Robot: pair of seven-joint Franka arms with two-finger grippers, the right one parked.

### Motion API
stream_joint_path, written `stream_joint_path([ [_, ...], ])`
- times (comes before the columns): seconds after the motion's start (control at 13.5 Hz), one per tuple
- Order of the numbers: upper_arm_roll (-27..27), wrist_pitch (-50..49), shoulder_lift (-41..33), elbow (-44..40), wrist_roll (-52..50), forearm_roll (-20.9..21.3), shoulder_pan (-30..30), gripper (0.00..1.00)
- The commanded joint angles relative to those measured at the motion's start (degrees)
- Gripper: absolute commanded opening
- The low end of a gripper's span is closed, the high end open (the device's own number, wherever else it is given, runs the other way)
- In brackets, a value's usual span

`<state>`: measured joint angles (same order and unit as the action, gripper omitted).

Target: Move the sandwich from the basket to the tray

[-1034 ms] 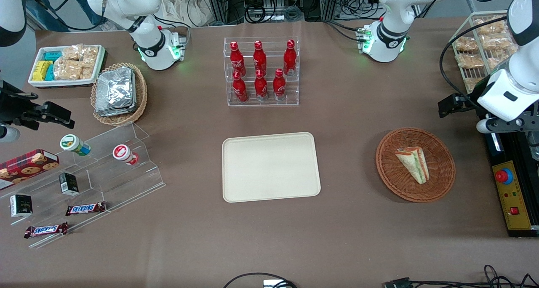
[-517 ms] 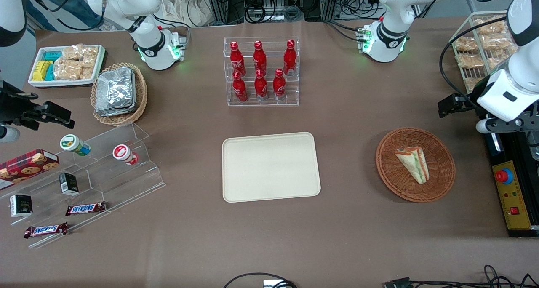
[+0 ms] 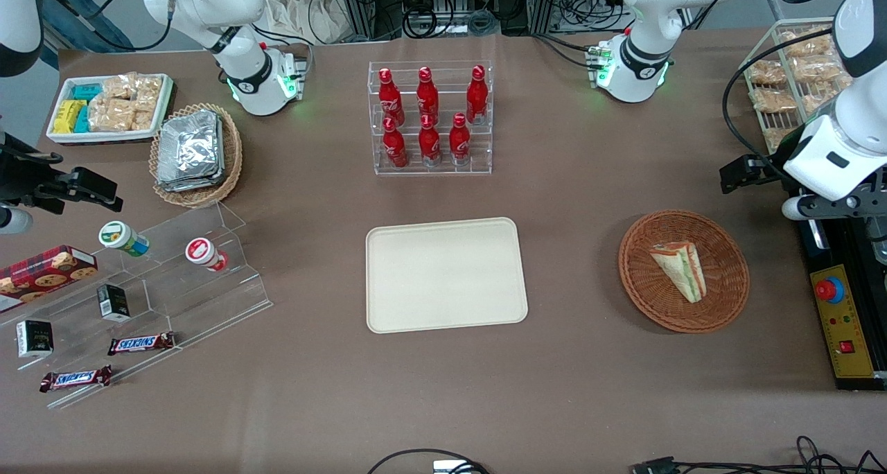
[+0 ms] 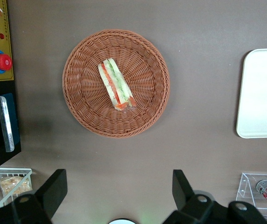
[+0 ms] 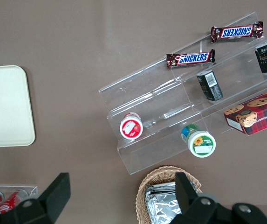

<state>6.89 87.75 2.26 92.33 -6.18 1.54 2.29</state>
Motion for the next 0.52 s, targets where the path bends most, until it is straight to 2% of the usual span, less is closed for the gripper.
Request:
stream_joint_path([
  [0.0,-0.9,0.1,-0.2,0.8,0.7,0.2,-0.5,1.00],
  [0.44,-1.3,0.8,6.0,0.9,-3.6,0.2,-0.2,0.99],
])
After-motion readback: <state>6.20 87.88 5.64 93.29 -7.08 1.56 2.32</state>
